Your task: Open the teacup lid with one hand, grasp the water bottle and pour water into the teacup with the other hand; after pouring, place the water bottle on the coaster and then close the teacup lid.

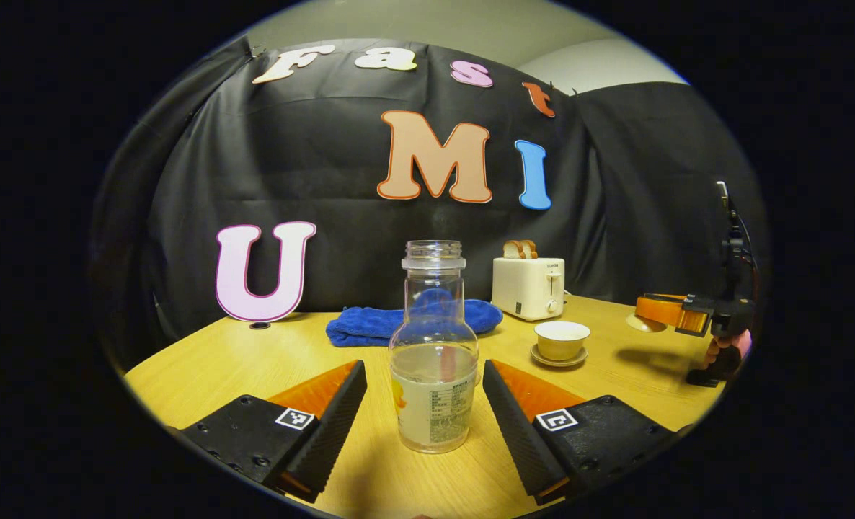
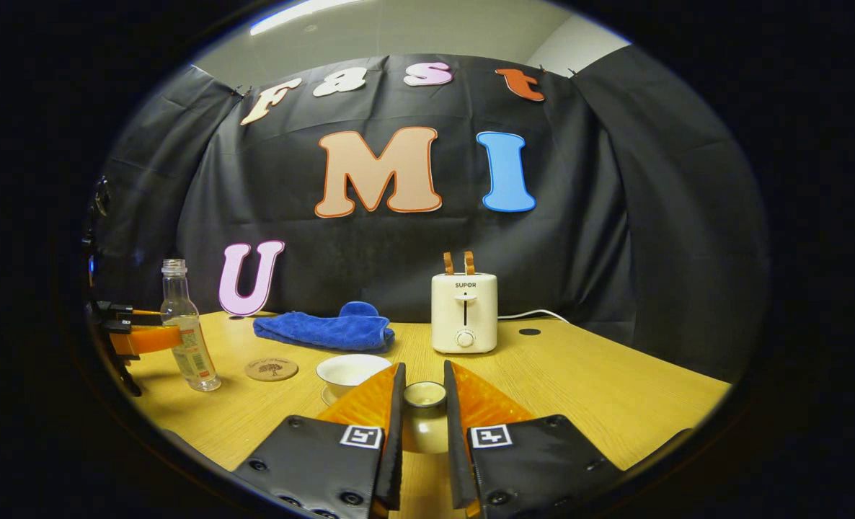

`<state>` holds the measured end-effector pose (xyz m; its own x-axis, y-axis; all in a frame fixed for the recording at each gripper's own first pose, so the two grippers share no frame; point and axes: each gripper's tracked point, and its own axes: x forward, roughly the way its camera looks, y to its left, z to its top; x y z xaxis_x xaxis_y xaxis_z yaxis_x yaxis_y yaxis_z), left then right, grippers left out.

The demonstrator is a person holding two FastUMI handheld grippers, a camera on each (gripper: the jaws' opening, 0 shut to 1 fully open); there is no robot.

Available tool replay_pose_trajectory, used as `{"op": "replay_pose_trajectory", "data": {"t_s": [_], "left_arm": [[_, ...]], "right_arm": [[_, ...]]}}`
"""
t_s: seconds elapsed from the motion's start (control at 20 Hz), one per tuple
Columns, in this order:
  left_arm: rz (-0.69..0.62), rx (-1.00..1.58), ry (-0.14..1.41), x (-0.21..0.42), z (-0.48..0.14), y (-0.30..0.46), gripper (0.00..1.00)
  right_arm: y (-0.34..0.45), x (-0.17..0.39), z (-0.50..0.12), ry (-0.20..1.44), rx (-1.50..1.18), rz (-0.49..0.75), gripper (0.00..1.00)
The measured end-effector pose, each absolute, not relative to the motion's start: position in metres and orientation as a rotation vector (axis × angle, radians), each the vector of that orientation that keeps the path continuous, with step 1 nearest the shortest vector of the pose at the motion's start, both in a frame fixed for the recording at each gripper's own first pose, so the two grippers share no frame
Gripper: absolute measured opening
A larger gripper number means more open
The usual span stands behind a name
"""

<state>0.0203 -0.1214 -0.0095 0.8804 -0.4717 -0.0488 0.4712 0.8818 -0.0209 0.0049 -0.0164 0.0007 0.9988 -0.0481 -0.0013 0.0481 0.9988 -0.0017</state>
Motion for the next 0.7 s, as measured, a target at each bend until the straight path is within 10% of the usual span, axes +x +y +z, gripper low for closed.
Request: {"op": "replay_pose_trajectory", "data": {"t_s": [0.7], "left_arm": [[-0.476, 0.03, 0.176, 0.048, -0.029, -0.142, 0.92]], "right_arm": [[-0.017, 0.005, 0.001, 0.002, -0.001, -0.039, 0.29]]}}
